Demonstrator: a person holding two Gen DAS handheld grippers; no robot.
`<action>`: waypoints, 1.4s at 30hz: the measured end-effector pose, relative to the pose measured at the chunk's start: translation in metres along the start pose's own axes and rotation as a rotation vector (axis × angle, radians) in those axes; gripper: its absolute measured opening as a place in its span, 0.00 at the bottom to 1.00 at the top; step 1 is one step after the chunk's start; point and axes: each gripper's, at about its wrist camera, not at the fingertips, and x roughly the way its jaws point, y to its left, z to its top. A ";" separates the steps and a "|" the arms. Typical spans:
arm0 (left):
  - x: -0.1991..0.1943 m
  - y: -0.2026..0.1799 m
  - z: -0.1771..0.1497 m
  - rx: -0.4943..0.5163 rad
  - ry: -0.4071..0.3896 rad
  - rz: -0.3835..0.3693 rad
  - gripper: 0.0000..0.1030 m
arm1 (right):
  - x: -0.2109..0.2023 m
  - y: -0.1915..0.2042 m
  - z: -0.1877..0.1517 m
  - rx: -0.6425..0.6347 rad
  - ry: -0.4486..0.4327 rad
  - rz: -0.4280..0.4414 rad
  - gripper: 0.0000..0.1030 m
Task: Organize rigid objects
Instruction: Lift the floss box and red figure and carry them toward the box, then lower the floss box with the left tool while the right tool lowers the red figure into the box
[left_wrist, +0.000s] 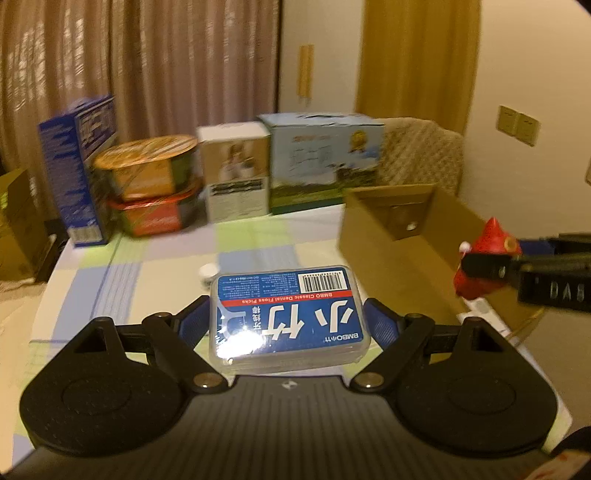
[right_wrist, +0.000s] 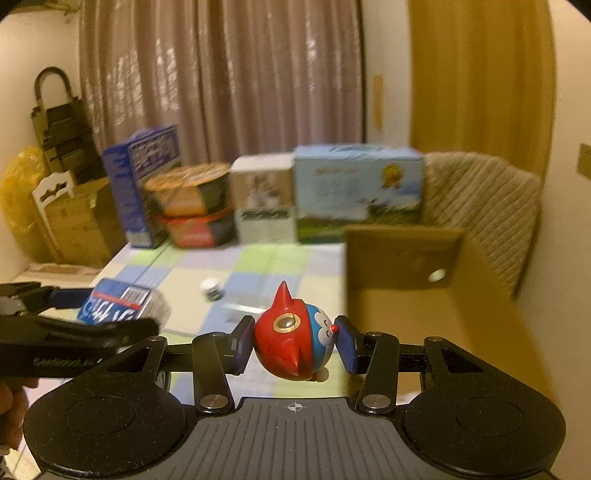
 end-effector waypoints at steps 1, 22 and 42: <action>0.001 -0.008 0.003 0.008 -0.002 -0.012 0.82 | -0.004 -0.009 0.003 0.007 0.000 -0.010 0.42; 0.079 -0.155 0.030 0.239 0.064 -0.222 0.83 | -0.005 -0.164 -0.010 0.239 0.073 -0.110 0.42; 0.115 -0.170 0.027 0.277 0.098 -0.232 0.87 | 0.022 -0.183 -0.027 0.298 0.119 -0.106 0.42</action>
